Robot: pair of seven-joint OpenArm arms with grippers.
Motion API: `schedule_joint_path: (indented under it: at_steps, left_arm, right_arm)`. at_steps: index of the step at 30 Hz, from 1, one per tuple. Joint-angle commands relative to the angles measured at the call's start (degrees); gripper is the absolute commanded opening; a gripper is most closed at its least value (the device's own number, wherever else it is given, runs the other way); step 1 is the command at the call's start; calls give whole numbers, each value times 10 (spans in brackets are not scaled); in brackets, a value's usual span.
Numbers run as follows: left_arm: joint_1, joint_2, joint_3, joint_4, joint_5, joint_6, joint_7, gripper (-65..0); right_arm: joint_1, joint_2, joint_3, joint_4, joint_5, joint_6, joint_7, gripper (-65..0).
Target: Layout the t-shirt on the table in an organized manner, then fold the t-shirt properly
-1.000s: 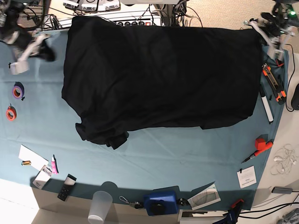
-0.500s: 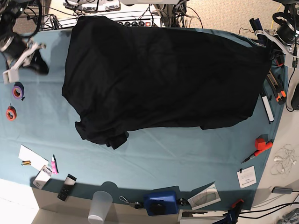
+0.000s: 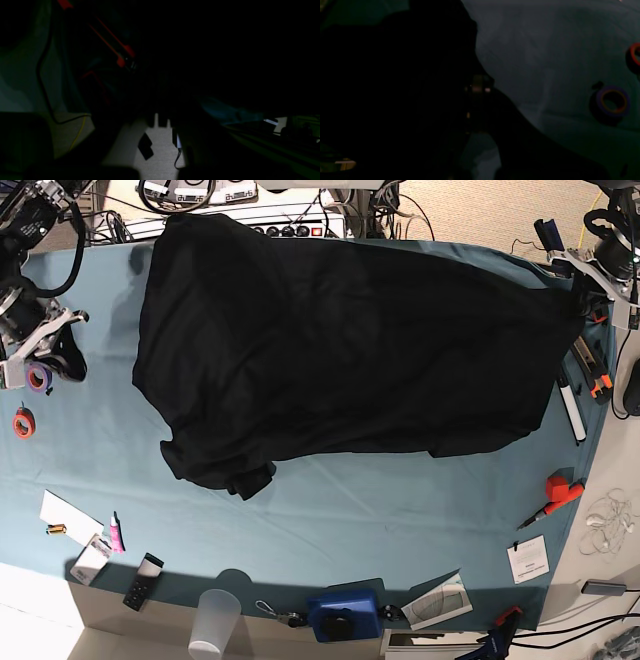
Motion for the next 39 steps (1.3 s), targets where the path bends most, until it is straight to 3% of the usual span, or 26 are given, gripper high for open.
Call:
schedule_joint_path:
  at_steps: [1,6,8,13,16,22,29,35,39]
  left_arm:
    - [2,-7,-5,8,-6,0,-12,-650]
    - [2,-7,-5,8,-6,0,-10,-650]
    - [2,-7,-5,8,-6,0,-10,-650]
    - [2,-7,-5,8,-6,0,-10,-650]
    - [2,-7,-5,8,-6,0,-10,-650]
    - [2,-7,-5,8,-6,0,-10,-650]
    - [2,-7,-5,8,-6,0,-10,-650]
    - [2,-7,-5,8,-6,0,-12,-650]
    - [2,-7,-5,8,-6,0,-12,-650]
  right_arm:
    - [3,12,5,8,17,0,-4,-650]
    - [-40,12,5,8,108,1,-4,-650]
    - [-75,14,5,8,112,1,-4,-650]
    - [-160,16,5,8,103,1,-4,-423]
    - [-195,16,5,8,99,1,-4,-397]
    - [-211,-8,-11,8,24,1,-4,-397]
    - [-223,-12,-89,7,-45,1,-4,-397]
    - [-224,-17,-185,7,-185,1,-4,-397]
    - [-224,-17,-231,7,-246,1,43,-397]
